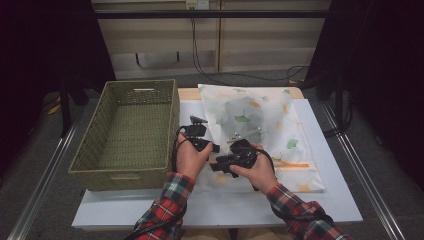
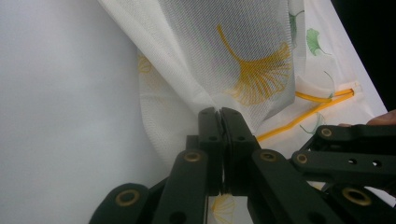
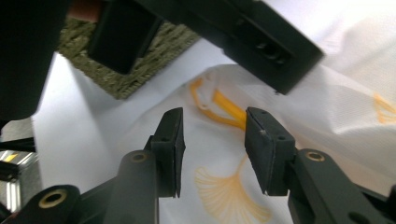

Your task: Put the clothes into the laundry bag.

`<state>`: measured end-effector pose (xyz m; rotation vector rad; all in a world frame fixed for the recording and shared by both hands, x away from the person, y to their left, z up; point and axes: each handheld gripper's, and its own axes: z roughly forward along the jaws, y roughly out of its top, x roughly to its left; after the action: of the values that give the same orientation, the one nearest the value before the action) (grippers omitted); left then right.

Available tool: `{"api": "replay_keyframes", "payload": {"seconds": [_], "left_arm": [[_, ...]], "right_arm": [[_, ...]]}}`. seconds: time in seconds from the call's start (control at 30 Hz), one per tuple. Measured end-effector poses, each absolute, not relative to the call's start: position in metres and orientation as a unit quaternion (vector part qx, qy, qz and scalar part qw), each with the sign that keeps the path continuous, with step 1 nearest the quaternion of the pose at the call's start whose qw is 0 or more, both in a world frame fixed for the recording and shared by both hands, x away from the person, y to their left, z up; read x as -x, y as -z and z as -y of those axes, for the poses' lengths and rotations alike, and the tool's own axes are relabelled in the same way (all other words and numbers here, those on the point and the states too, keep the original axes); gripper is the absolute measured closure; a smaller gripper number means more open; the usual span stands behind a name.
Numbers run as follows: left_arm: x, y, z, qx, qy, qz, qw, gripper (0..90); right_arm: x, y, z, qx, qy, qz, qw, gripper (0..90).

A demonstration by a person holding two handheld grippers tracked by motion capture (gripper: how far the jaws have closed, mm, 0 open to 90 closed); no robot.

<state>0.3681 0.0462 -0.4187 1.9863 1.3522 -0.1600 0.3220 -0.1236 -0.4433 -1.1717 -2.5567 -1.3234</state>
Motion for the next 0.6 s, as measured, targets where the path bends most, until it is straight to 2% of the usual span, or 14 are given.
{"api": "replay_keyframes", "payload": {"seconds": [0.2,0.6], "left_arm": [[-0.367,0.4178,-0.0441,-0.766,0.066,-0.525,0.365,88.0],[-0.3675,0.4191,-0.0448,-0.766,0.068,-0.525,0.364,88.2]], "right_arm": [[-0.3221,0.4415,0.1192,0.375,0.43,0.821,0.013,59.7],[-0.3251,0.4409,0.1208,0.388,0.437,0.811,0.022,78.9]]}}
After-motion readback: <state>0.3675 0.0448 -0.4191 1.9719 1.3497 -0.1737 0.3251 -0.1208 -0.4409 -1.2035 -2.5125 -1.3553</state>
